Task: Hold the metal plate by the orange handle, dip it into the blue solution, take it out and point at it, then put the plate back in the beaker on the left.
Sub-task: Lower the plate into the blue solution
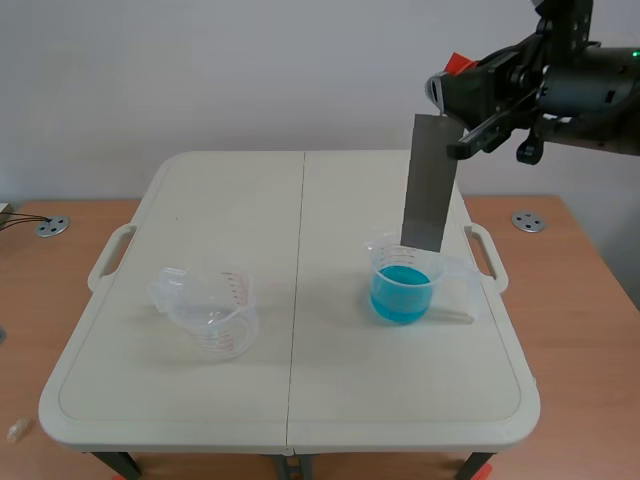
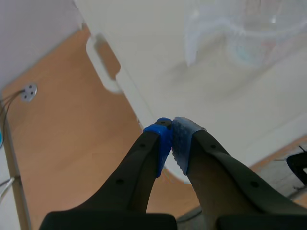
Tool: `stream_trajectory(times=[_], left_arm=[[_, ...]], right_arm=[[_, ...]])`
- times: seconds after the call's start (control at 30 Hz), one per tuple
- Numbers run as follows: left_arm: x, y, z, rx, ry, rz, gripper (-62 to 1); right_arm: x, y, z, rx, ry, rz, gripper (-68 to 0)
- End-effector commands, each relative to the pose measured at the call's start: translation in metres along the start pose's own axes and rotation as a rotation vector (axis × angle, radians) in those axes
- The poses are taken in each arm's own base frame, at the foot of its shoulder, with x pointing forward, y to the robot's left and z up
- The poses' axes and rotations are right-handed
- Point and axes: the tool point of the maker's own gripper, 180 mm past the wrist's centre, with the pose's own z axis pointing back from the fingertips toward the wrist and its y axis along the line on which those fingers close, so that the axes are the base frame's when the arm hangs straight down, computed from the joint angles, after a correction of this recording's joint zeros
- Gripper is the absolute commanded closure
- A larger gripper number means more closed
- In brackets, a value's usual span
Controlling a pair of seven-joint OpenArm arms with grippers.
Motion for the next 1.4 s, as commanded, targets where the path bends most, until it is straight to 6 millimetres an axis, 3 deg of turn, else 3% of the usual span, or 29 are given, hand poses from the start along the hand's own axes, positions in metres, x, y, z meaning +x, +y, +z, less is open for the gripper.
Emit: stream_trajectory(times=[0.0,0.33,0.63,0.87,1.03,1.37], left_arm=[[-0.007,-0.008,0.006,-0.014,0.005,0.022,-1.8],[-0.081,-0.044,0.045,-0.032,0.204,0.13,-1.9],[-0.124,-0.077,0.073,0.007,0.316,0.284,-1.9],[-0.145,-0.1,0.085,0.026,0.382,0.325,-1.8],[-0.157,-0.106,0.091,0.031,0.422,0.341,-1.8],[-0.163,-0.106,0.093,0.033,0.443,0.342,-1.9]], right_arm=[[0.006,-0.002,-0.001,0.002,-0.033,-0.005,-1.3],[-0.018,-0.001,-0.007,0.008,-0.002,-0.031,-1.3],[-0.045,-0.001,-0.011,0.01,0.027,-0.07,-1.3],[-0.073,0.005,-0.016,0.012,0.058,-0.094,-1.3],[-0.091,0.01,-0.019,0.013,0.087,-0.094,-1.3],[-0.1,0.012,-0.019,0.015,0.106,-0.076,-1.3]])
